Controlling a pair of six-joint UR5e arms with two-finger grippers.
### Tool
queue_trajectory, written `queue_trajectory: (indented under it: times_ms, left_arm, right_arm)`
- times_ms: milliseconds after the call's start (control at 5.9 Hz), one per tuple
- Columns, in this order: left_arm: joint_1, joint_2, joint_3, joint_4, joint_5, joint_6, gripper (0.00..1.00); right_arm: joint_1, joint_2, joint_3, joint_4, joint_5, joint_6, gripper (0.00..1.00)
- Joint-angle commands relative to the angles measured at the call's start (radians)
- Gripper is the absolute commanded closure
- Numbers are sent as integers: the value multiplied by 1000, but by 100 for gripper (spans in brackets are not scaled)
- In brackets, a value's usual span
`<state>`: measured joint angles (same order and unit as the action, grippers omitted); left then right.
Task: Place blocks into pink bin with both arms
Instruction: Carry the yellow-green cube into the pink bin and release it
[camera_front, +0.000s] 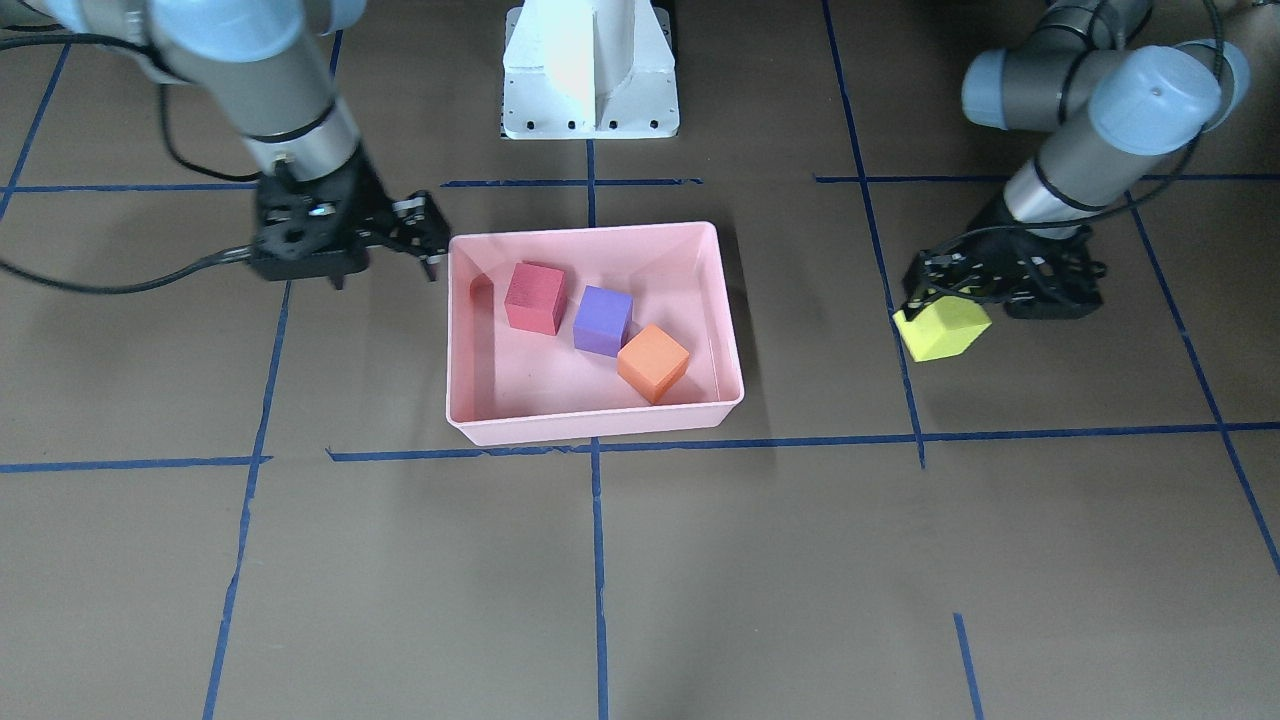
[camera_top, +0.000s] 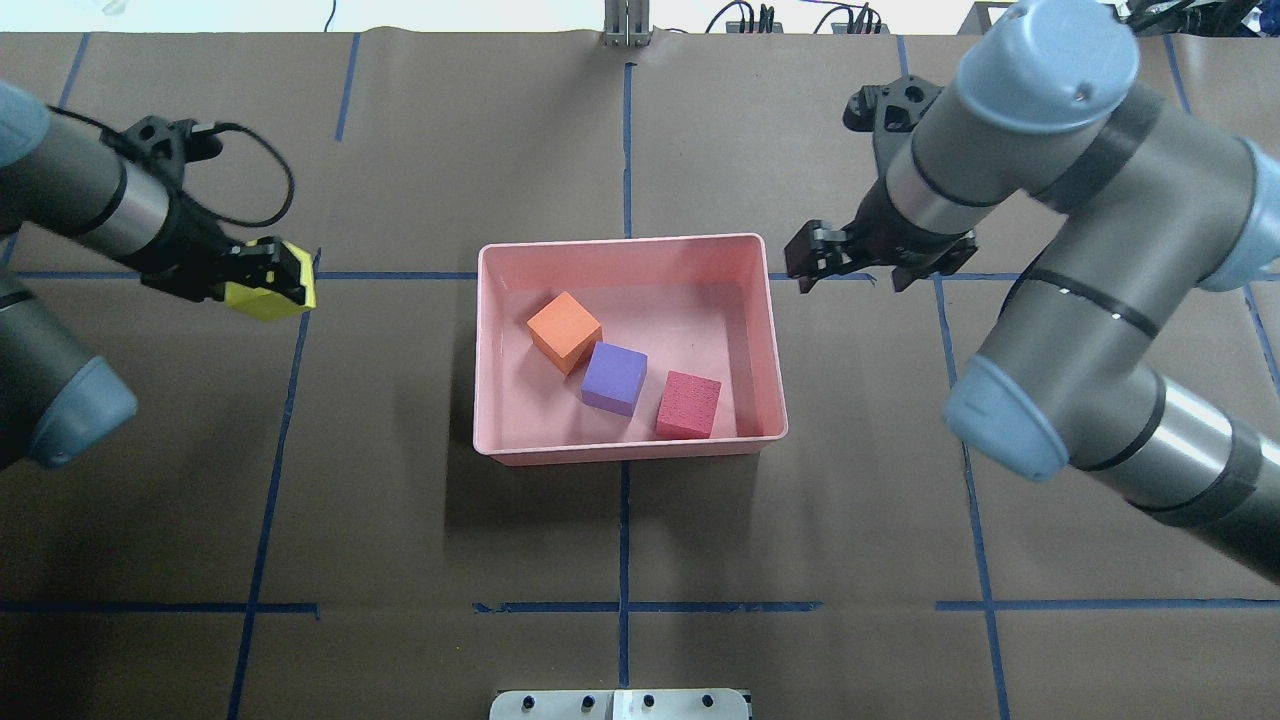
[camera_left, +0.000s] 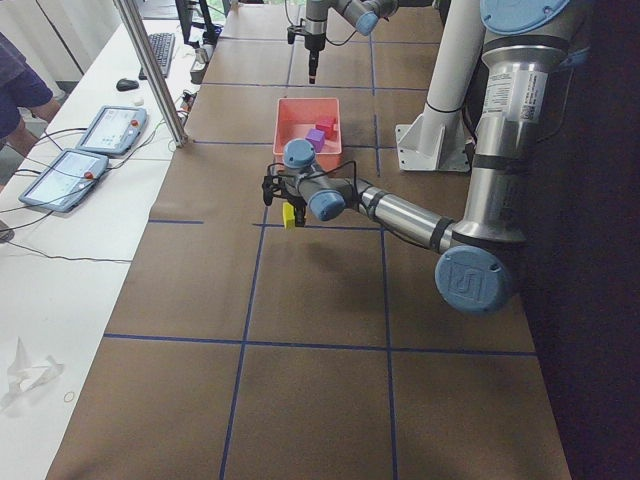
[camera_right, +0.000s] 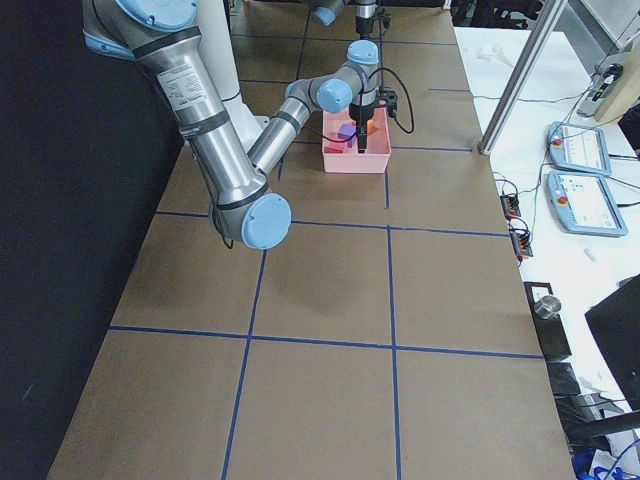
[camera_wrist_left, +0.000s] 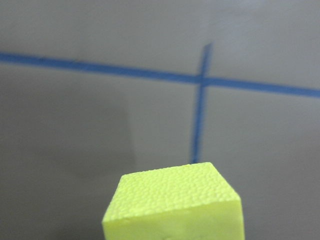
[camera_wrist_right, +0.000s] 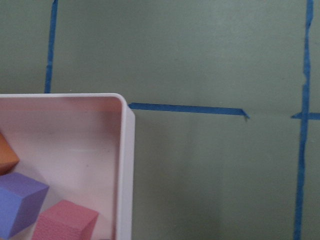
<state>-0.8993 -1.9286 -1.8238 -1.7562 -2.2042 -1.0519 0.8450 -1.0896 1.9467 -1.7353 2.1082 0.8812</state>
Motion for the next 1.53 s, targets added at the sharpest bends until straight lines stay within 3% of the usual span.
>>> queue_trajectory:
  times_ms: [0, 339, 508, 847, 1017, 1356]
  left_arm:
    - [95, -243, -8, 205, 41, -119, 50]
    - [322, -340, 17, 205, 255, -253, 48]
    - [344, -340, 12, 205, 273, -252, 0]
    - [320, -269, -64, 277, 239, -155, 0]
    - [251, -198, -153, 353, 206, 25, 0]
    - [51, -54, -180, 380, 86, 375, 0]
  right_arm:
    - [211, -137, 6, 0, 138, -333, 0]
    - [404, -313, 6, 3, 190, -700, 0]
    - [469, -382, 9, 10, 211, -803, 0]
    - [544, -559, 96, 13, 220, -916, 0]
    - [583, -629, 119, 13, 219, -982, 0]
    - [707, -741, 74, 10, 219, -1178, 0]
